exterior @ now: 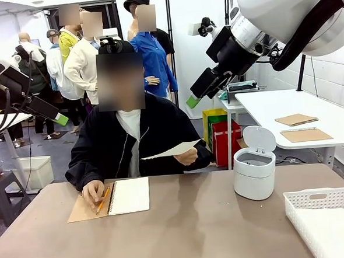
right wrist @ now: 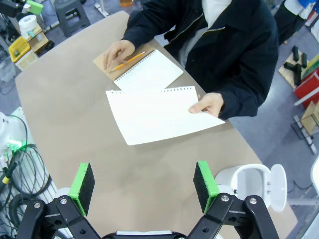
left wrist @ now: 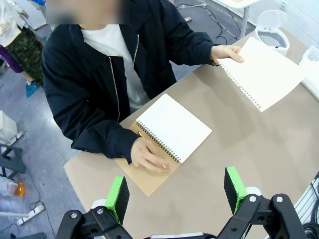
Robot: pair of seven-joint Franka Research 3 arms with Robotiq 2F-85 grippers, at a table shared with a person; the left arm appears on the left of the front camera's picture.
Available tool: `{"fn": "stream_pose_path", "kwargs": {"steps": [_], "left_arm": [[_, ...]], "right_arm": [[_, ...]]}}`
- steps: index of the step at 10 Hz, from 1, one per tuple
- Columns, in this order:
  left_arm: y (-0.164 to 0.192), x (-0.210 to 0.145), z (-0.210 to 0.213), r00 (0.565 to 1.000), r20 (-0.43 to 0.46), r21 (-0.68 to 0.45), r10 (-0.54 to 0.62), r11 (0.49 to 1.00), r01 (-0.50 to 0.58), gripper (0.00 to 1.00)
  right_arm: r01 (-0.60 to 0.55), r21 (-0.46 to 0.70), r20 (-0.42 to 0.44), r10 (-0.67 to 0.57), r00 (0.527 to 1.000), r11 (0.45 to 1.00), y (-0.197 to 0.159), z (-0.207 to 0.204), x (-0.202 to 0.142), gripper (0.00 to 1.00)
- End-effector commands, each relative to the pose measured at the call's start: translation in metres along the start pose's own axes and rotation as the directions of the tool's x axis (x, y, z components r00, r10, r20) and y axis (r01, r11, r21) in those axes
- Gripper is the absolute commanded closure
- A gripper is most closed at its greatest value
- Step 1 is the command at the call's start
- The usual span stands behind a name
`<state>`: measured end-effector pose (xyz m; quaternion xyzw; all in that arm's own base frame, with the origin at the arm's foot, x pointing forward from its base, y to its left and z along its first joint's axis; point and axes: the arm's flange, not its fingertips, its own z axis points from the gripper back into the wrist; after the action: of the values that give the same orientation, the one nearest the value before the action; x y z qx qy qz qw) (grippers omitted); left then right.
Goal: Sort the paper based on its condition.
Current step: If a person hands you a paper, place it in the Organizing basket , and if it's crumpled, put it in the Trash can.
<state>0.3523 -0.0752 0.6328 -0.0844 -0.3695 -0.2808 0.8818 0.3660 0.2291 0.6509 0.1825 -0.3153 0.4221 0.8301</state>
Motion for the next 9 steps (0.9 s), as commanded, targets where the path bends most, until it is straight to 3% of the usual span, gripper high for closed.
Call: {"fn": "stream_pose_path", "kwargs": {"steps": [1, 9], "left_arm": [[0.0012, 0.0003, 0.0007, 1.0, 0.007, 0.004, 0.001, 1.0, -0.001, 0.0], [0.0012, 0.0003, 0.0007, 1.0, 0.007, 0.004, 0.001, 1.0, -0.001, 0.0]], "right_arm": [[0.002, 0.003, -0.003, -0.002, 1.0, 1.0, -0.0005, -0.001, 0.0002, 0.0], [0.002, 0.003, -0.003, -0.002, 1.0, 1.0, -0.0005, -0.001, 0.0002, 0.0]]}}
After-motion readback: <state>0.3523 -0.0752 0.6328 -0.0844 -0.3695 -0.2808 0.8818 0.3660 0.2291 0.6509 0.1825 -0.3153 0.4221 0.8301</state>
